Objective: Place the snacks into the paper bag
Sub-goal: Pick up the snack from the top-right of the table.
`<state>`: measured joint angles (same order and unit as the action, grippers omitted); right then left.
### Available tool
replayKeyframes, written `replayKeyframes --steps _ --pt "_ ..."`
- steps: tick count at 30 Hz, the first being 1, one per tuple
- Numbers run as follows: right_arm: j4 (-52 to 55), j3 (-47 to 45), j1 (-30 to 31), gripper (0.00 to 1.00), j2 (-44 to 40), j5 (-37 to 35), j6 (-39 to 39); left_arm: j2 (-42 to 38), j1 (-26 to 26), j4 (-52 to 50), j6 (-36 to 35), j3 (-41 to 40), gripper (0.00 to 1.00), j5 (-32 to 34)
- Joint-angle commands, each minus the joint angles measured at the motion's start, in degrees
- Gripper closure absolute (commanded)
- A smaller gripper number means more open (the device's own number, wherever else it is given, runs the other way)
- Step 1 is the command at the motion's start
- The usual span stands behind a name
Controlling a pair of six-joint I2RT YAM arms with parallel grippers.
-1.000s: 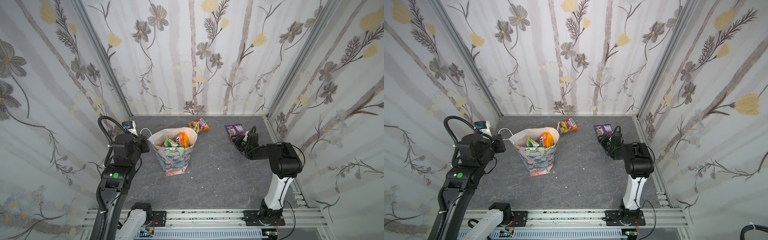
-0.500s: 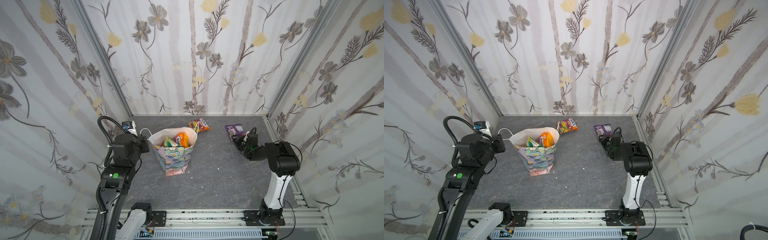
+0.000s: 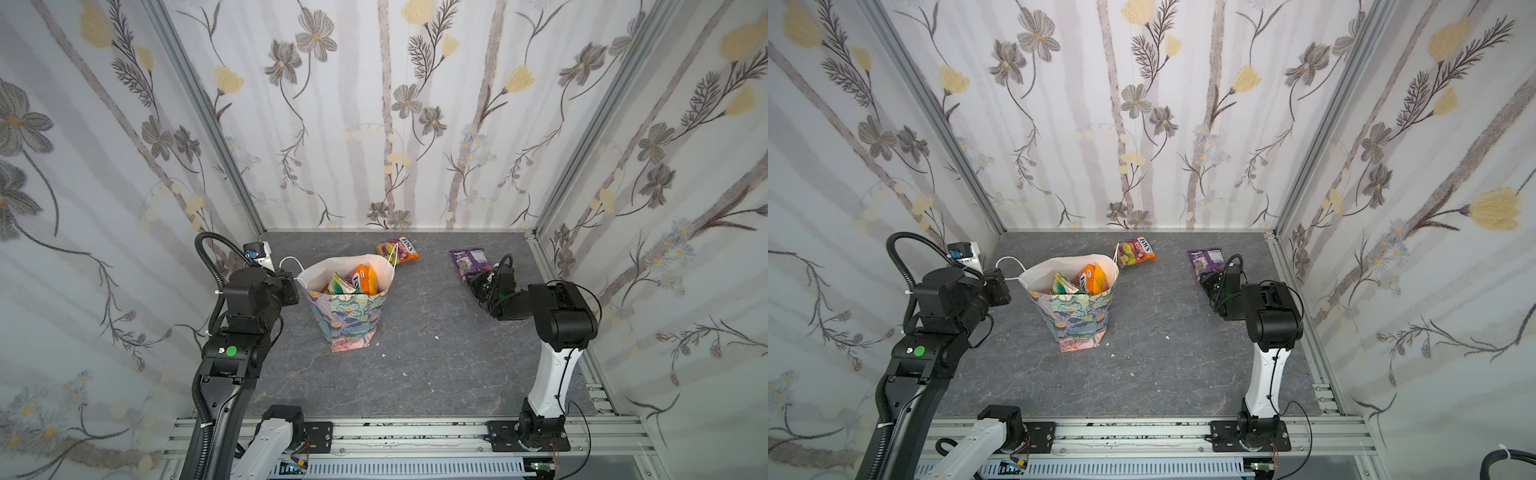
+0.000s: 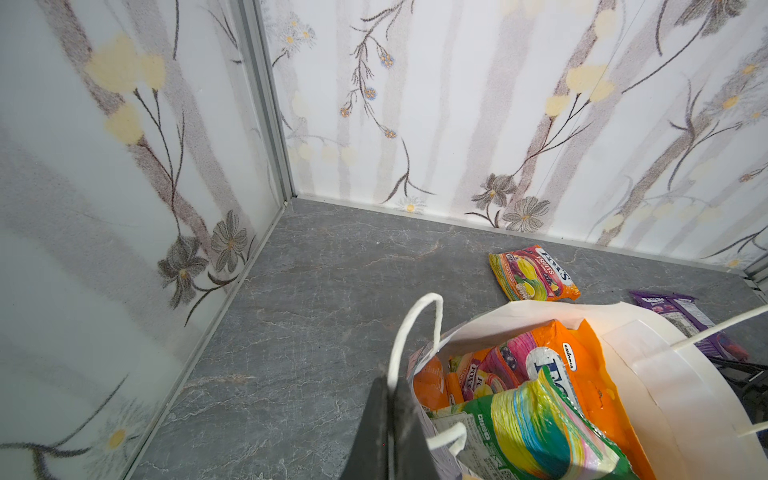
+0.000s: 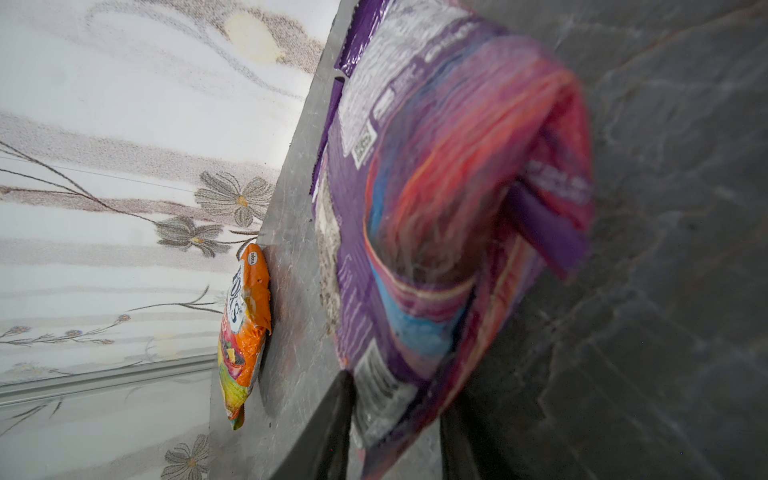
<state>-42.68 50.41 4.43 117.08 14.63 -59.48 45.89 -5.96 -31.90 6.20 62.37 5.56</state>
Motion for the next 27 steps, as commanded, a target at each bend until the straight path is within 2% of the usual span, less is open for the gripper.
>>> replayKeyframes --steps 1,3,5,8,12,18,27 --pt "0.5 0.21 -0.03 0.75 0.69 -1.01 -0.64 0.14 -0.06 0.61 -0.41 0.78 0.96 0.85" --pt "0.71 0.38 -0.03 0.85 0.88 -0.83 -0.59 0.13 -0.08 0.66 -0.44 0.82 0.96 0.85" --pt "1.01 0.31 -0.03 0.9 0.72 -0.83 -0.55 0.33 -0.1 0.62 -0.45 0.82 0.96 0.68" --pt "1.02 -0.12 -0.11 0.91 -0.03 -0.96 -0.37 0.45 -0.03 0.44 -0.37 0.85 0.96 0.76" --pt "1.05 -0.99 -0.12 1.0 -1.33 -1.01 -0.06 0.47 -0.03 0.52 -0.34 1.08 0.96 0.67" --pt "4.83 -1.55 -0.05 1.0 -4.89 -2.06 3.3 0.49 -0.04 0.48 -0.36 1.08 0.96 0.42" --pt "23.06 -0.08 0.59 1.0 -14.96 -7.26 17.69 0.83 -0.02 0.3 -0.11 1.44 0.97 -0.29"
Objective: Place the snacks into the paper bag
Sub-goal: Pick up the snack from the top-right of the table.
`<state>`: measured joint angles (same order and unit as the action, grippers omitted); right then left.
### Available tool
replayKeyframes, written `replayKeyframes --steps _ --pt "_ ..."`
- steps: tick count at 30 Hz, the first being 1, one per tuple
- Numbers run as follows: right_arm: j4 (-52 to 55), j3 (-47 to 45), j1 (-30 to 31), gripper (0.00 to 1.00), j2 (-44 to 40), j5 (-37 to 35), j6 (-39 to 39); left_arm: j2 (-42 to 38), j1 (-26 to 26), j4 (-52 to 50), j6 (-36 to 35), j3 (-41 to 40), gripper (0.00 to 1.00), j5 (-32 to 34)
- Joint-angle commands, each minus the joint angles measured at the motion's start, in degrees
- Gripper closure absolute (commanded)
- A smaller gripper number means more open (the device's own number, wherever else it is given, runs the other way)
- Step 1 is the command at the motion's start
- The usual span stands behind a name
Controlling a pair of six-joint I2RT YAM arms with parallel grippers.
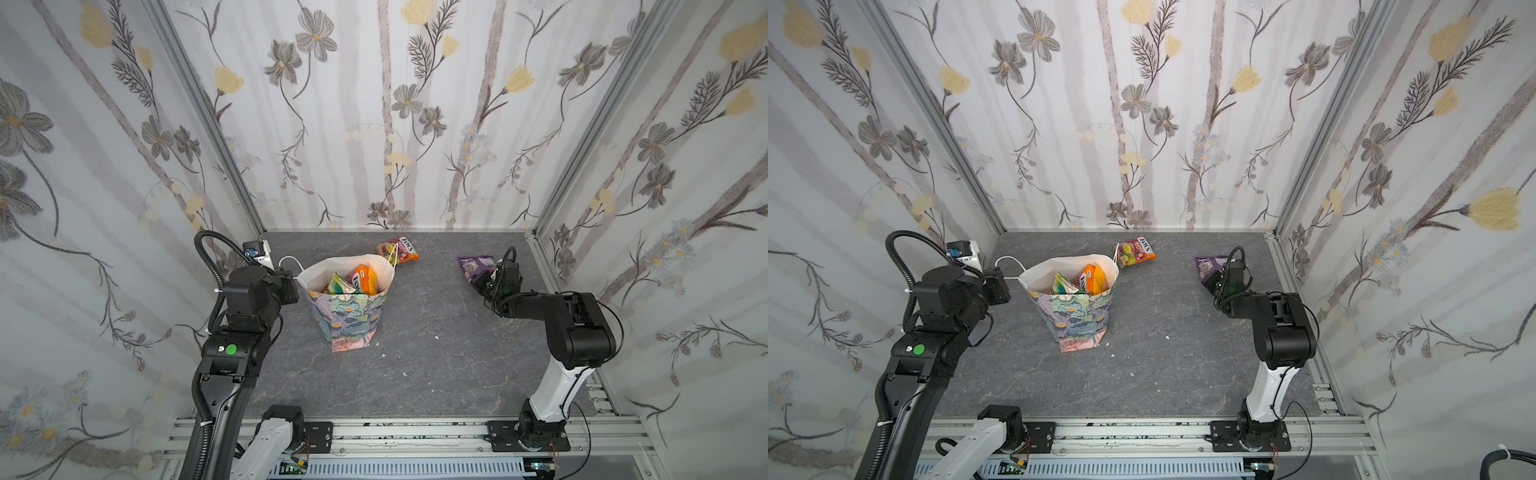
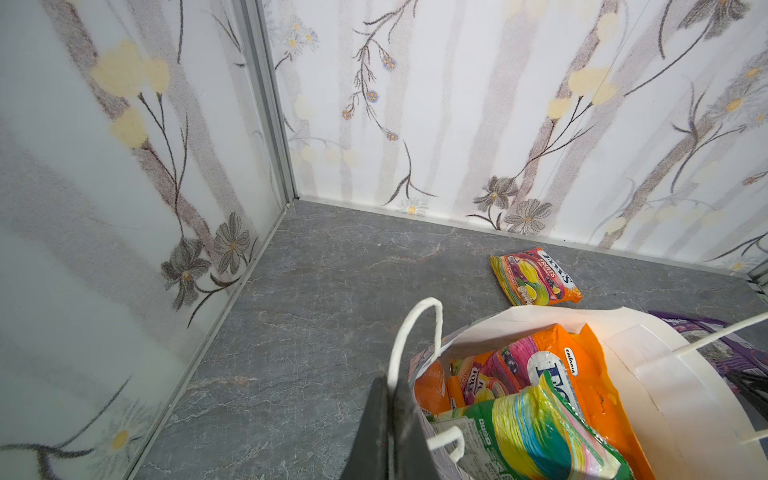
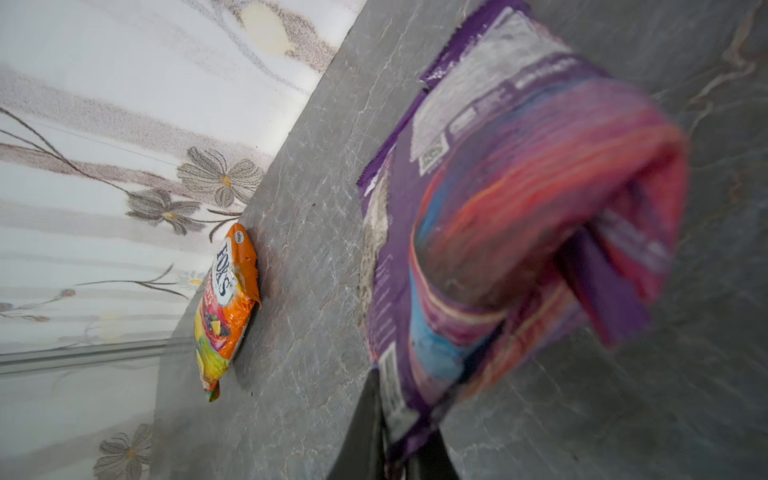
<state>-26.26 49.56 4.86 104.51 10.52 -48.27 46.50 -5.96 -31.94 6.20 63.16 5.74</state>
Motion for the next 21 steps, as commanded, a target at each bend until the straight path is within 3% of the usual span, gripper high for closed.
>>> replayKeyframes --steps 1,7,12,16,21 --pt "8.19 1.01 0.21 1.0 -3.57 -3.63 7.64 0.31 -0.07 0.46 -0.02 0.65 0.96 -0.53" --pt "18.46 4.09 1.44 1.0 -9.41 -6.71 14.36 0.76 -0.03 0.48 0.27 0.65 0.97 -1.16" --pt "32.76 11.94 2.75 1.0 -10.44 -9.14 21.74 1.13 -0.02 0.31 0.27 0.65 0.98 -1.21" --pt "43.88 19.58 5.43 1.0 -11.01 -15.73 27.01 1.17 -0.02 0.31 0.15 1.06 0.98 -1.29" --pt "49.04 25.02 10.49 1.0 -12.74 -20.98 31.85 1.5 -0.02 0.48 0.36 1.0 0.98 -2.04"
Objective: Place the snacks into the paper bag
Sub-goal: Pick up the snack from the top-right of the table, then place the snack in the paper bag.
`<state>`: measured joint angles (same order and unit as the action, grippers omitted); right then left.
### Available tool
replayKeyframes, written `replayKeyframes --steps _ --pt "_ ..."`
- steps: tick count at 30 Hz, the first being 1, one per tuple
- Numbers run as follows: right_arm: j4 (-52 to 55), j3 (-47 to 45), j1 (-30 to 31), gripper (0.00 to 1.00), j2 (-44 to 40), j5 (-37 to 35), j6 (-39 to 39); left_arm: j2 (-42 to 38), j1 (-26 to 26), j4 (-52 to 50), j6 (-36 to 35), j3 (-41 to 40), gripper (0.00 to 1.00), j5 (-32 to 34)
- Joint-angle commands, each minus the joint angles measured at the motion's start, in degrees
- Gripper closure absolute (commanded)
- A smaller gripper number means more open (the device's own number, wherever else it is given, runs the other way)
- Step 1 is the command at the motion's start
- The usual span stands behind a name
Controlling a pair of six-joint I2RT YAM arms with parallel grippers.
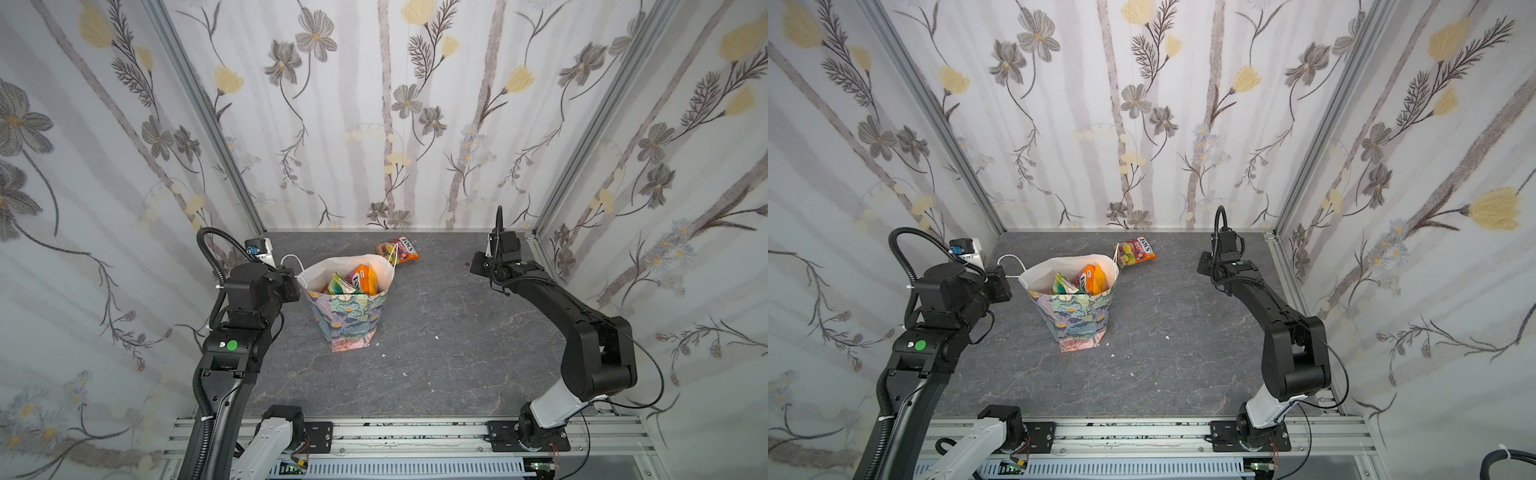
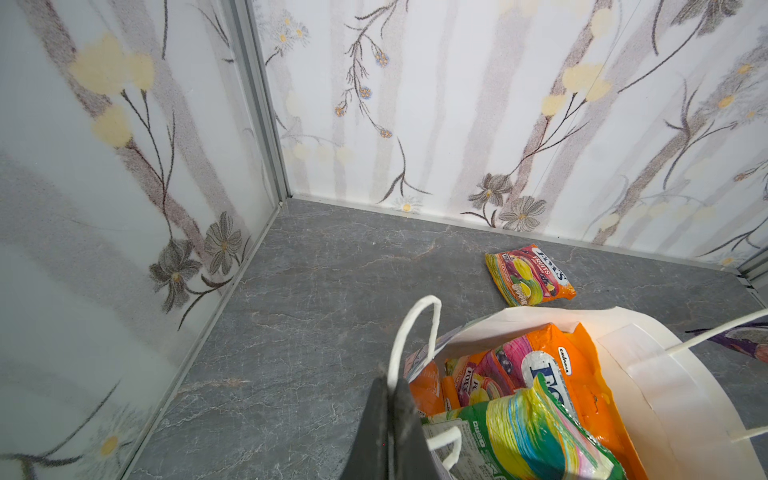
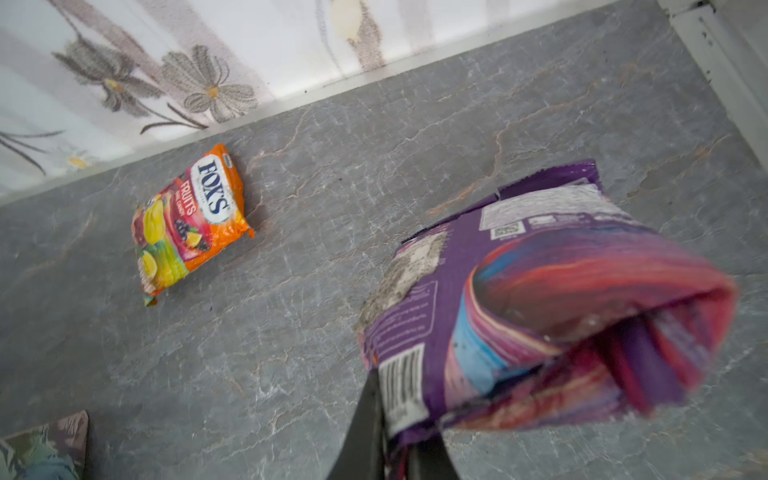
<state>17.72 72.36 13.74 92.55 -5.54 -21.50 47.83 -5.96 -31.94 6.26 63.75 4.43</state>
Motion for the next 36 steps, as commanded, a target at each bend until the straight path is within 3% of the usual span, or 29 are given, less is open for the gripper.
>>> replayKeyframes --steps 1,5,14,21,36 --pt "5.11 2.71 2.38 1.0 -2.94 -4.66 6.29 0.24 -0.02 0.48 0.24 0.41 0.98 -0.71" --pt "1.08 2.31 5.82 1.0 -8.04 4.26 7.52 0.29 -0.04 0.24 0.27 0.69 1.0 -0.57" --pt "6.64 10.59 11.41 1.0 -10.0 7.68 8.27 1.6 -0.04 0.26 0.98 0.96 1.0 -2.52" --pt "9.36 19.46 15.07 1.0 -10.25 4.26 5.6 1.18 -0.02 -0.14 0.67 1.73 1.0 -2.12" --pt "20.82 43.12 24.91 1.0 0.33 -1.5 11.29 0.04 -0.02 -0.64 0.77 0.74 1.0 -2.43"
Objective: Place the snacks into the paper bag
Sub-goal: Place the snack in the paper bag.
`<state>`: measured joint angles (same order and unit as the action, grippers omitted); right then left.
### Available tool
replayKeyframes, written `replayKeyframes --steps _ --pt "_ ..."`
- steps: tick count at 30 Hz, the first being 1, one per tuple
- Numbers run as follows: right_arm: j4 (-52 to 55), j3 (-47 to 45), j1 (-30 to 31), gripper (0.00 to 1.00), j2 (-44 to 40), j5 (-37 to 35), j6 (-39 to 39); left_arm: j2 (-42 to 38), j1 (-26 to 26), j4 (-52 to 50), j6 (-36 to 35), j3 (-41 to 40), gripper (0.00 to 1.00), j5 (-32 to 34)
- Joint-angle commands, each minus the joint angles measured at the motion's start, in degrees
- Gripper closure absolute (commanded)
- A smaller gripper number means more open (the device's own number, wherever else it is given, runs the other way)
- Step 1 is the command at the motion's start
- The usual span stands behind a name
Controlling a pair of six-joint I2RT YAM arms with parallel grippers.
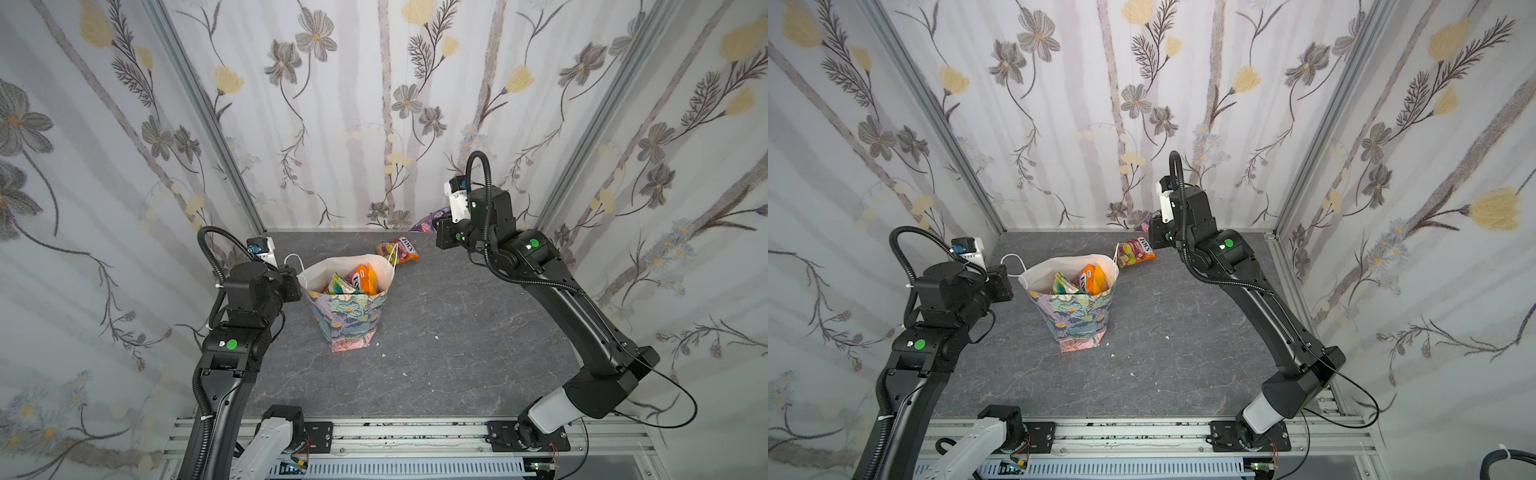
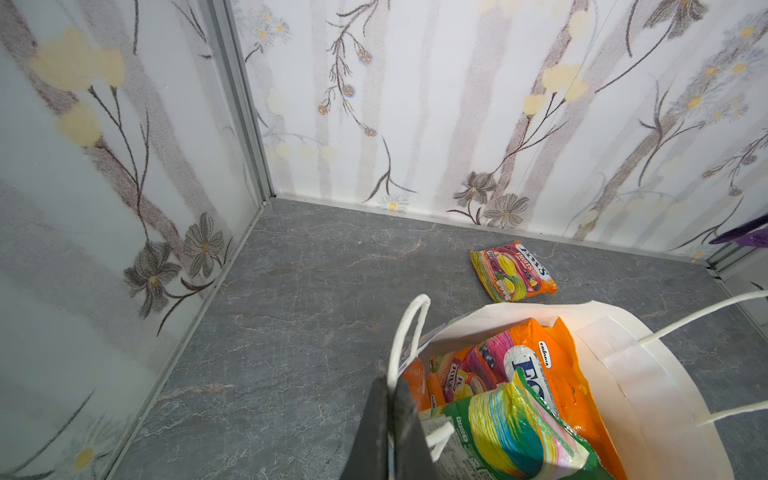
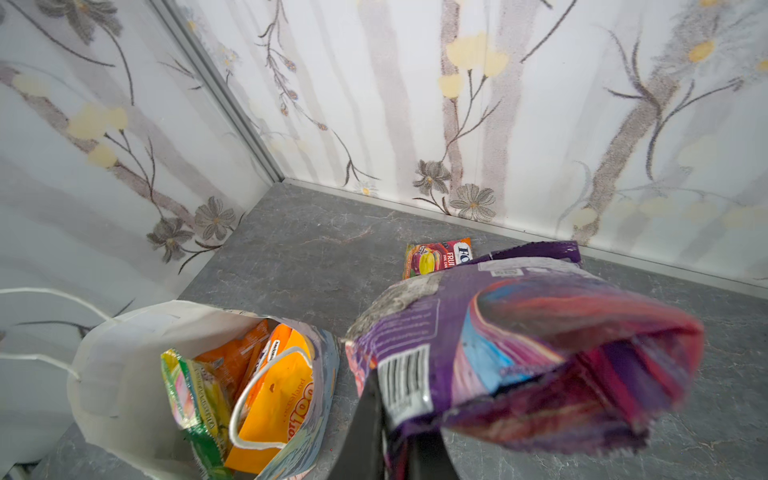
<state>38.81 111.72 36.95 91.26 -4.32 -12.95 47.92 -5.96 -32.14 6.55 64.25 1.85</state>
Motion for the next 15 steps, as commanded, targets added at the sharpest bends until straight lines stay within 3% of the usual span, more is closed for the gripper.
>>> replayKeyframes --steps 1,9,15 --pt "0.29 6.14 2.73 1.0 2.78 -3.63 3.46 0.04 -0.05 -0.47 0.42 0.41 1.0 0.19" --pt "2.06 18.0 9.63 1.0 9.15 -5.44 8.61 -0.29 -0.02 -0.42 0.4 0.19 1.0 0.0" --pt "10.6 25.0 14.97 1.0 15.1 -6.85 9.98 -0.55 -0.02 -0.6 0.32 0.08 1.0 0.35"
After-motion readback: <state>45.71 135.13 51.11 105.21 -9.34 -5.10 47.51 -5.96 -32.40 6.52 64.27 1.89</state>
